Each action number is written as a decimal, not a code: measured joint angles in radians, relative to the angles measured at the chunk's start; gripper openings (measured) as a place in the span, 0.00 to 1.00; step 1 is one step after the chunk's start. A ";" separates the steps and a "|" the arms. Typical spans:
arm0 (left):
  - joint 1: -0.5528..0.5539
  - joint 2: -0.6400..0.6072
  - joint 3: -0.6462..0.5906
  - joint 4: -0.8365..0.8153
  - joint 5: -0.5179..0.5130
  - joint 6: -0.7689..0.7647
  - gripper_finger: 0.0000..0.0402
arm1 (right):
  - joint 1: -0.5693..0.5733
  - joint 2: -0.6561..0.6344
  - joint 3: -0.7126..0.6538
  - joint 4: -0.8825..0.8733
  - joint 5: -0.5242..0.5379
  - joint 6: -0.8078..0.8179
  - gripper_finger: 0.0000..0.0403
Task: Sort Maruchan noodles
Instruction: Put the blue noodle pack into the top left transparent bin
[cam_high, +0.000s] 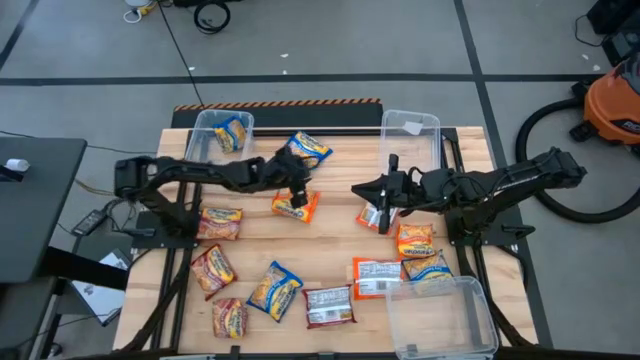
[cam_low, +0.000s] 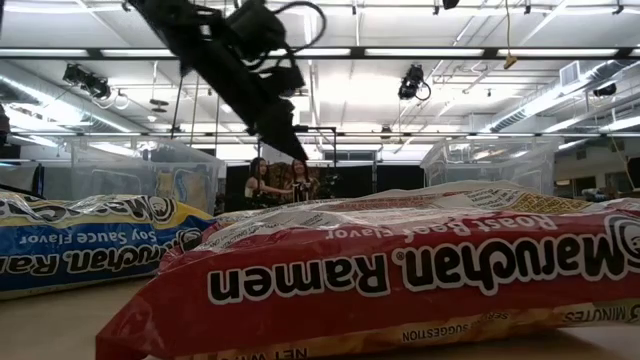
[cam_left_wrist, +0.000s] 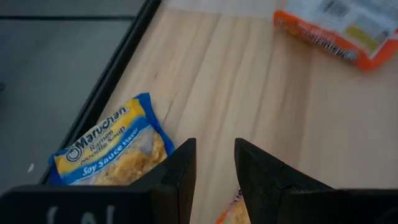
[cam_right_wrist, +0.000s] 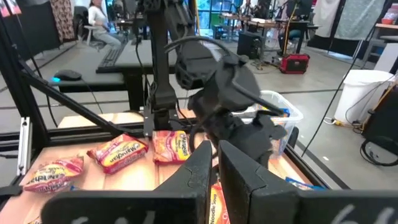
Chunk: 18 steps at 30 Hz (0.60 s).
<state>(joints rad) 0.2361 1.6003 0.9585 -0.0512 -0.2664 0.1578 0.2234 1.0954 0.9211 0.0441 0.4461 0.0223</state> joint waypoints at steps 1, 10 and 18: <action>0.003 0.027 0.036 -0.026 -0.003 0.013 0.29 | 0.000 0.000 0.000 0.001 0.000 0.000 0.09; 0.062 0.265 0.290 -0.219 -0.025 0.165 0.29 | 0.014 -0.001 0.000 -0.044 0.002 0.018 0.09; 0.092 0.361 0.322 -0.314 -0.049 0.318 0.29 | 0.081 -0.001 0.000 -0.131 0.046 0.074 0.09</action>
<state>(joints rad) 0.3278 1.9615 1.2805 -0.3655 -0.3153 0.4756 0.3040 1.0944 0.9207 -0.0871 0.4922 0.0968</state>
